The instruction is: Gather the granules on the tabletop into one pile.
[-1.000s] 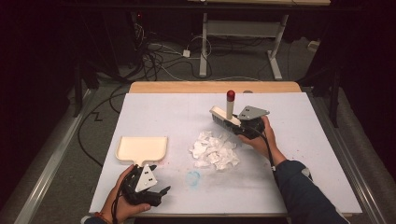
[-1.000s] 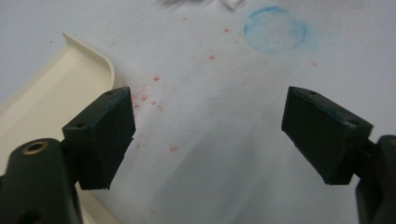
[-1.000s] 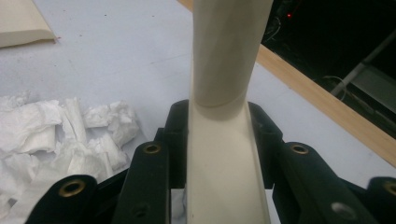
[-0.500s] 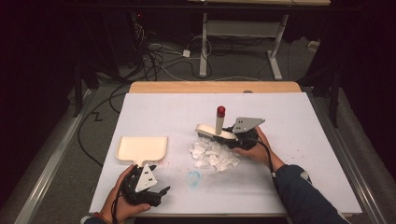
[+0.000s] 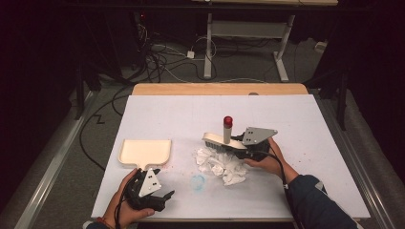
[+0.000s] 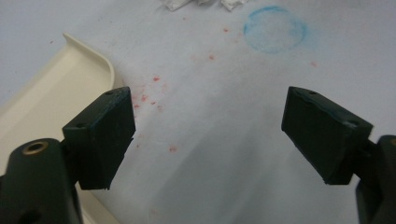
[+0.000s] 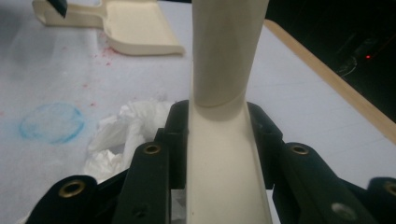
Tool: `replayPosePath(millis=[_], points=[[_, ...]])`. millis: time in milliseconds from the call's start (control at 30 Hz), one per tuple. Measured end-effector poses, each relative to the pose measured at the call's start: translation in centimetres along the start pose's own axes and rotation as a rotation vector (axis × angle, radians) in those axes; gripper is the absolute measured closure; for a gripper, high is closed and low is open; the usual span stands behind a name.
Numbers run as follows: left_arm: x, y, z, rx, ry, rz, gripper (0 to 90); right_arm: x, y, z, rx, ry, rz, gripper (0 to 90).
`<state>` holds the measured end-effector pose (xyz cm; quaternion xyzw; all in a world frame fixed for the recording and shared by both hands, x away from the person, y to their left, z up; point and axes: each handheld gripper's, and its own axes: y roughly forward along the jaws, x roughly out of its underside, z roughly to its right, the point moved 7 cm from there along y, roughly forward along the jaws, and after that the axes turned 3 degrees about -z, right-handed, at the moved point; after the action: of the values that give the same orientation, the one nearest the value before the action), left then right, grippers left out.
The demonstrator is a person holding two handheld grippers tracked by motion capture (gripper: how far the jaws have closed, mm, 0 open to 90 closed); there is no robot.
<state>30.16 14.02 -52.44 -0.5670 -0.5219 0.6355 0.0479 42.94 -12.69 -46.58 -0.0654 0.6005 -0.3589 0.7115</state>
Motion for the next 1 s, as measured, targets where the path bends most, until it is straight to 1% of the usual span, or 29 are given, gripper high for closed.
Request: replayPosePath(millis=[33, 100, 167, 200, 267, 300, 367, 400, 467, 533, 600, 700, 767, 833, 933, 1000], points=[[0.0, 0.0, 0.0, -0.001, 0.001, -0.001, 17.0, -0.1, -0.3, 0.3, 0.021, 0.008, 0.005, 67.5], [0.0, 0.0, 0.0, 0.001, 0.000, 0.002, 17.0, -0.3, -1.1, 0.7, 0.045, 0.020, 0.011, 67.5], [0.0, -0.1, -0.1, -0.002, 0.001, 0.001, 17.1, -0.4, -1.9, 1.3, 0.079, 0.040, 0.017, 67.5], [0.0, -0.1, -0.1, -0.003, 0.001, 0.002, 17.1, -0.5, -2.4, 1.5, 0.086, 0.051, 0.027, 67.5], [0.0, -0.1, -0.1, -0.003, 0.002, 0.002, 17.0, -0.6, -3.3, 1.9, 0.088, 0.092, 0.038, 67.5], [0.0, -0.1, -0.1, -0.005, 0.003, 0.001, 17.0, -0.5, -3.7, 2.0, 0.094, 0.095, 0.033, 67.5], [0.0, -0.1, 0.0, -0.004, 0.005, 0.002, 17.1, -0.3, -4.5, 2.1, 0.131, 0.100, 0.011, 67.5], [0.0, -0.1, 0.0, -0.005, 0.007, 0.001, 17.0, -0.2, -4.9, 2.1, 0.135, 0.112, 0.001, 67.5], [0.0, -0.1, 0.0, -0.004, 0.009, 0.000, 17.1, 0.3, -5.6, 2.1, 0.161, 0.132, -0.025, 67.5], [-0.1, -0.1, 0.1, -0.003, 0.011, 0.000, 17.0, 0.8, -6.3, 1.9, 0.160, 0.142, -0.055, 67.5], [-0.1, -0.2, 0.1, -0.003, 0.014, -0.001, 17.0, 1.5, -7.2, 1.7, 0.163, 0.156, -0.072, 67.5], [-0.1, -0.2, 0.1, -0.004, 0.013, 0.000, 17.1, 2.7, -8.8, 1.4, 0.180, 0.184, -0.098, 67.5], [-0.1, -0.2, 0.1, -0.003, 0.014, 0.000, 17.0, 3.5, -9.8, 1.0, 0.171, 0.214, -0.106, 67.5], [-0.1, -0.2, 0.1, -0.002, 0.016, 0.001, 17.0, 4.3, -10.6, 0.5, 0.171, 0.227, -0.122, 67.5], [-0.2, -0.1, 0.2, -0.003, 0.021, -0.001, 17.0, 5.4, -11.1, -0.3, 0.164, 0.244, -0.149, 67.5], [-0.4, -0.1, 0.2, -0.002, 0.025, 0.000, 17.0, 5.9, -10.9, -0.8, 0.147, 0.256, -0.155, 67.5]])
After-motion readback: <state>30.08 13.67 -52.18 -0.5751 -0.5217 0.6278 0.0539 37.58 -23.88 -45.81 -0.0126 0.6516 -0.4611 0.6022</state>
